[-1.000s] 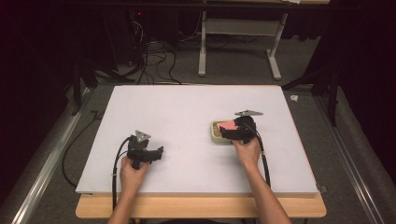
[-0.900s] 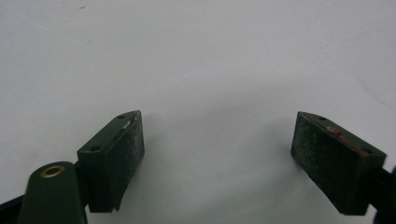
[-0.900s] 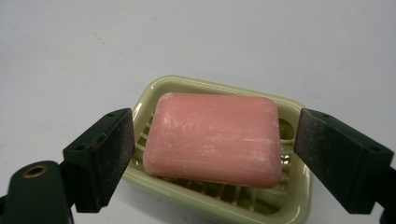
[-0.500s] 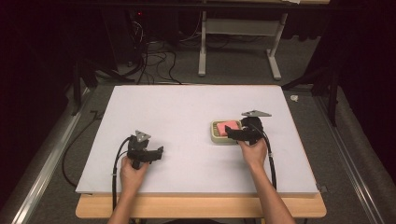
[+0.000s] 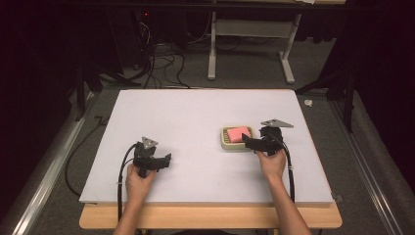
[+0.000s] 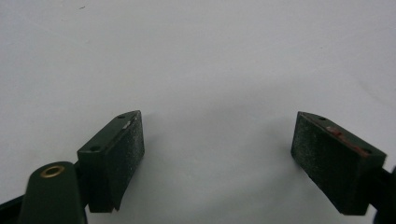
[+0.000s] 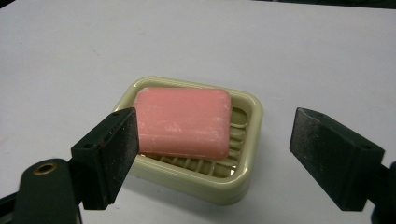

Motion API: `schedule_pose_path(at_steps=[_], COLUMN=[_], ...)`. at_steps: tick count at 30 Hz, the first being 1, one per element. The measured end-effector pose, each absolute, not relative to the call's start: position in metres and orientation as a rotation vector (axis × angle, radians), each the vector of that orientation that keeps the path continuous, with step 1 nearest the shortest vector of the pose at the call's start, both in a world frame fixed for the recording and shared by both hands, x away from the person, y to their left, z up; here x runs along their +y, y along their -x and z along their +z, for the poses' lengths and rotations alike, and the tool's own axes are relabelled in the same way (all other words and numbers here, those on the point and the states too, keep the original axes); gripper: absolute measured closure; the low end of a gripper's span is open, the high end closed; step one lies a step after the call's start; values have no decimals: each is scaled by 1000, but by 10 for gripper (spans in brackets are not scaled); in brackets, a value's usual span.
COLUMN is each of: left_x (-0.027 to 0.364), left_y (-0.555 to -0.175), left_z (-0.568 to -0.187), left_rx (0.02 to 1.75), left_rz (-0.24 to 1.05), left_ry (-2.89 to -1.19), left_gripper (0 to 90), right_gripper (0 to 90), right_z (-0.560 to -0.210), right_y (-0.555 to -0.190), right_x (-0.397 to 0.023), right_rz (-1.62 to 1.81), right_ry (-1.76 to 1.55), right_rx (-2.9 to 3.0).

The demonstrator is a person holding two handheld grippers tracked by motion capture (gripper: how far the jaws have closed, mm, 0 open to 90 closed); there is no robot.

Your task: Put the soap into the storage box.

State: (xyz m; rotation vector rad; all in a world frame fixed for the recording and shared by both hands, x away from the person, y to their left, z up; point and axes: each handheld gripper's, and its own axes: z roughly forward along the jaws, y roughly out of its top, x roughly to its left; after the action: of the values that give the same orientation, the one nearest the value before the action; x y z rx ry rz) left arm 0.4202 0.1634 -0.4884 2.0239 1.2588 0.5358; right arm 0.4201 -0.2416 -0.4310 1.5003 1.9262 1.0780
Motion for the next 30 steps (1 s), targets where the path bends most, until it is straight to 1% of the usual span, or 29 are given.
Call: schedule_pose_path(at_steps=[30], left_x=[163], left_y=[-420], left_z=[-488], left_rx=[1259], left_rz=[536], left_ry=[-2024], left_gripper=[177], right_gripper=[179], right_z=[-427], right_y=[-400], right_x=[-274], right_rz=[1115], right_ry=[-1507], right_rx=[1860])
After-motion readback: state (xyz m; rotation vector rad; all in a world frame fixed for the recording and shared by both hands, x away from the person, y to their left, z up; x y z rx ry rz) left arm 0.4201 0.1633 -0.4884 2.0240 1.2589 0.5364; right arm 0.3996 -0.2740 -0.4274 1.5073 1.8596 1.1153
